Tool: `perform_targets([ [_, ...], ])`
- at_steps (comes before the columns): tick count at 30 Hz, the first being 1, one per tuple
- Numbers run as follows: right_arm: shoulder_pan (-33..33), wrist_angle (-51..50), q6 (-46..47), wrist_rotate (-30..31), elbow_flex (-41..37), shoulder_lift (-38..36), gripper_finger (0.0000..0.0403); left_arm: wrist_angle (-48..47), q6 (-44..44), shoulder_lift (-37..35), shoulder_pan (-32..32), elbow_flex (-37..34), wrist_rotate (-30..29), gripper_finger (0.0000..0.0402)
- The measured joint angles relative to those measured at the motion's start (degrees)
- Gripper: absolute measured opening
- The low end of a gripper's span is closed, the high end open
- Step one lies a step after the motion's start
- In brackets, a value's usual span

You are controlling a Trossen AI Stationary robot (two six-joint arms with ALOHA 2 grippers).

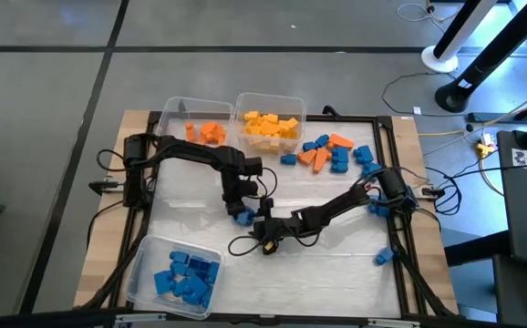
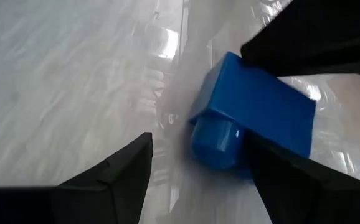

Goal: Sort blocks
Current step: Put the blue game piece into the bottom transparent bin

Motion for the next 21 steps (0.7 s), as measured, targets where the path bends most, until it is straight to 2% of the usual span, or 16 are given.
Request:
perform_targets([
  [10, 0.0, 0.7, 0.5, -0.1, -0.1, 0.0, 0.0259, 4.7, -1.0, 0.0, -3.4, 0.0, 1.2, 0.0037],
  [21, 0.0, 0.6, 0.2, -2.2, -0.1, 0.0, 0.0259, 4.4, 2.7, -0.1, -5.8, 0.0, -0.7, 0.0092],
])
